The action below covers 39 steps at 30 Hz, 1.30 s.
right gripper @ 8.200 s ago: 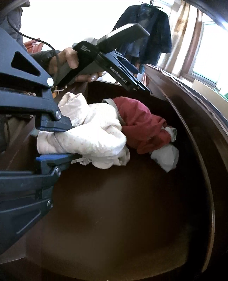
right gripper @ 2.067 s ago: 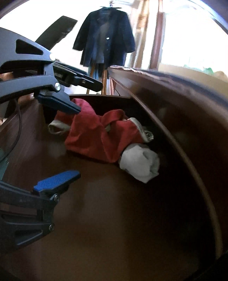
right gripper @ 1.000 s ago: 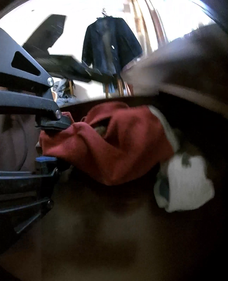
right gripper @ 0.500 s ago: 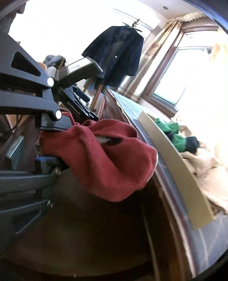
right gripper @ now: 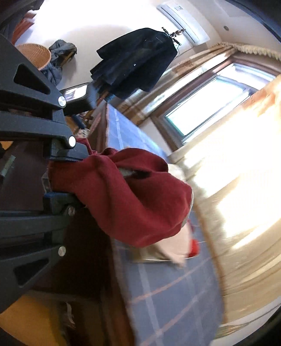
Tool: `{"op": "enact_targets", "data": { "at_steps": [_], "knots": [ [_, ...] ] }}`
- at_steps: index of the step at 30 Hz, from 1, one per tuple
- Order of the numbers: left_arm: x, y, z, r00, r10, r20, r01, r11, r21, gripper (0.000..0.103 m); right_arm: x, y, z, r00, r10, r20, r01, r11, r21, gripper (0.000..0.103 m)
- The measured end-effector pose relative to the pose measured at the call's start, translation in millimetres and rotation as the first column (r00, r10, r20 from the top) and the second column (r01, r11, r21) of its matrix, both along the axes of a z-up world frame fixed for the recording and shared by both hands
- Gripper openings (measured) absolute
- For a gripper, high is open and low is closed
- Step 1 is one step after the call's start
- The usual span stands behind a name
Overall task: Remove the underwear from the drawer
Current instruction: 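Lift the maroon garment with the right gripper over the tray, then release the maroon garment into the tray with the right gripper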
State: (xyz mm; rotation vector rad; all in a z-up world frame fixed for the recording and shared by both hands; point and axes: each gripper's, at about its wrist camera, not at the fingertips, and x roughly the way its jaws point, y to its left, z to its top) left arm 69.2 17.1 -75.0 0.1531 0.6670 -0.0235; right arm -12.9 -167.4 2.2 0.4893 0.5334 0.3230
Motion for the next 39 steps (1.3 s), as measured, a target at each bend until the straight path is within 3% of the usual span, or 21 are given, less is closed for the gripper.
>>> {"op": "enact_targets", "data": {
  "at_steps": [6, 11, 20, 27, 39],
  "knots": [
    [0, -5, -5, 0.999, -0.023, -0.029, 0.023, 1.000, -0.001, 0.093, 26, -9, 42, 0.996, -0.034, 0.077, 0.043, 0.992, -0.122, 0.021],
    [-2, -8, -7, 0.999, -0.026, -0.027, 0.027, 0.999, 0.028, 0.093, 80, -7, 62, 0.993, -0.055, 0.100, 0.077, 0.970, -0.230, 0.021],
    [-3, -8, -7, 0.999, -0.037, -0.028, 0.038, 0.999, 0.038, 0.093, 198, 10, 46, 0.996, -0.094, 0.000, 0.086, 0.904, -0.419, 0.021],
    [-1, -7, -7, 0.999, -0.039, -0.025, 0.040, 0.999, 0.030, 0.093, 253, 23, 29, 0.992, -0.077, -0.101, 0.032, 0.922, -0.387, 0.021],
    [5, -5, -12, 0.998, -0.012, -0.057, 0.014, 0.999, 0.034, 0.093, 303, 7, 5, 0.958, -0.121, -0.262, 0.050, 0.963, -0.264, 0.022]
  ]
}}
